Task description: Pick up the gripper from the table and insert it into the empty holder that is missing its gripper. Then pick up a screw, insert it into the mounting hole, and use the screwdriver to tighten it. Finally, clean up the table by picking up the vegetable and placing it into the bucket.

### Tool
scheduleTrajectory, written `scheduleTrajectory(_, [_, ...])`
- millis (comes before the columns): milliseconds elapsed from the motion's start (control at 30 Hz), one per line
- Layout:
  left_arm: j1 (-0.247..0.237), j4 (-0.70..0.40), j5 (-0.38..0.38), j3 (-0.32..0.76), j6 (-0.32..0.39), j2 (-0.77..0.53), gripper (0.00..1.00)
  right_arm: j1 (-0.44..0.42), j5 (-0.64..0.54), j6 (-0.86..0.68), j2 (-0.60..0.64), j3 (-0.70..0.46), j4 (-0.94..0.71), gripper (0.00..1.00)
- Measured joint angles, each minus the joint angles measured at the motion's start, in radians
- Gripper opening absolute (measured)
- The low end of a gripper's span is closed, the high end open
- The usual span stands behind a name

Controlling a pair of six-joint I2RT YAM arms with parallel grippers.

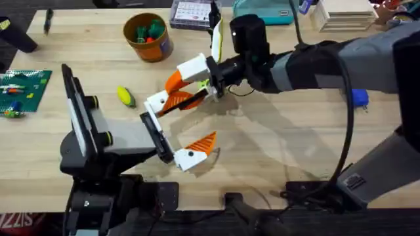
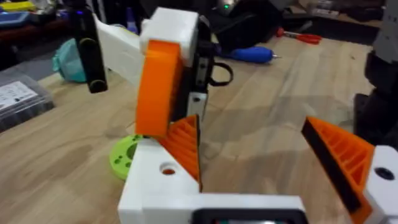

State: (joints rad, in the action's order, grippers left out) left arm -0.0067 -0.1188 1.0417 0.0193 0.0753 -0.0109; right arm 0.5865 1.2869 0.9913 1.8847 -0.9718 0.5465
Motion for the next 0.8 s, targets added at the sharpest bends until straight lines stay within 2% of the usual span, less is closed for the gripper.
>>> scheduleTrajectory(233, [-0.004, -0.003, 0.029, 0.000, 0.000, 0.000, 0.996, -0.075, 0.031, -0.005, 0.000, 0.000, -0.002, 0.994])
scheduleTrajectory(400, [-0.004, -0.004, 0.036, 0.000, 0.000, 0.000, 0.996, -0.165, 0.042, -0.048, 0.000, 0.000, -0.061, 0.994])
scheduleTrajectory(500, [-0.004, -0.004, 0.037, 0.000, 0.000, 0.000, 0.996, -0.219, 0.037, -0.113, 0.000, 0.000, -0.224, 0.993])
scheduleTrajectory(600, [-0.004, -0.004, 0.037, 0.000, 0.000, 0.000, 0.996, -0.256, 0.000, -0.229, 0.000, -0.002, -0.505, 0.994])
scheduleTrajectory(733, [-0.004, -0.004, 0.038, 0.000, 0.000, 0.000, 0.996, -0.262, -0.114, -0.434, -0.021, -0.002, -0.947, 0.994])
scheduleTrajectory(800, [-0.004, -0.004, 0.039, 0.000, 0.000, 0.000, 0.997, -0.259, -0.228, -0.534, -0.078, -0.004, -1.115, 0.994])
